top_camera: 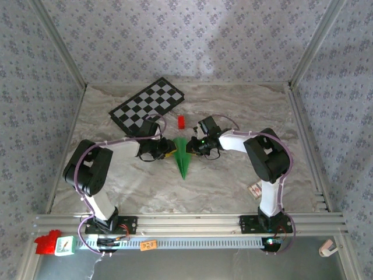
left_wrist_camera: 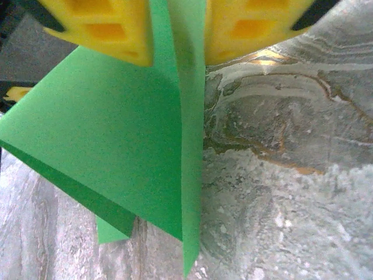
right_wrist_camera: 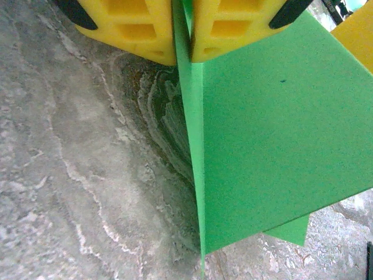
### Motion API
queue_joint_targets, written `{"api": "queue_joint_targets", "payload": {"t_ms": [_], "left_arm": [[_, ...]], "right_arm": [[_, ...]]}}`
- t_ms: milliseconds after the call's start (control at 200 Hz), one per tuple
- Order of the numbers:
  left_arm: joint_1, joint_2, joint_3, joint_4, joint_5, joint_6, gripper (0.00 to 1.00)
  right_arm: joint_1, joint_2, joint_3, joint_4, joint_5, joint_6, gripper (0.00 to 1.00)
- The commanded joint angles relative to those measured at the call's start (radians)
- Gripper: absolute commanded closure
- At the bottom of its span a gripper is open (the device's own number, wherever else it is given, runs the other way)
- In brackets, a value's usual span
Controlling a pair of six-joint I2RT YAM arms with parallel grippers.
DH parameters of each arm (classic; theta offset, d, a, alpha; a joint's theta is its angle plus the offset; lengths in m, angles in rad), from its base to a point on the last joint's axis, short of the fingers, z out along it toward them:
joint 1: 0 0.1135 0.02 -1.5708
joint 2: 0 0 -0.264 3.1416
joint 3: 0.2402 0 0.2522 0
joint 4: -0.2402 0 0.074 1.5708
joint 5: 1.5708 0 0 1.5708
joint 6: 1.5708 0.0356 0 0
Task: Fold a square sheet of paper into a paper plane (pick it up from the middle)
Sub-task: Move a paper plane to the center of the table.
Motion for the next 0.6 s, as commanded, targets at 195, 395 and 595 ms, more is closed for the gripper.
{"api": "queue_joint_targets", "payload": {"t_ms": [195,395,595], "left_arm": [[-0.01,0.012,0.054,-0.087,-0.017,0.081,0.93],[-0.01,0.019,0.076,-0.115,-0.019,0.123,0.97],[-0.009,0.025,0.088,-0.133,-0.018,0.147,0.98]], "right_arm": [[-0.011,-0.045,-0.012,-0.032,-0.046,-0.03,0.77],[-0.012,-0.046,-0.008,-0.049,-0.051,-0.04,0.8],[-0.015,-0.055,-0.014,-0.052,-0.043,-0.04,0.75]]}}
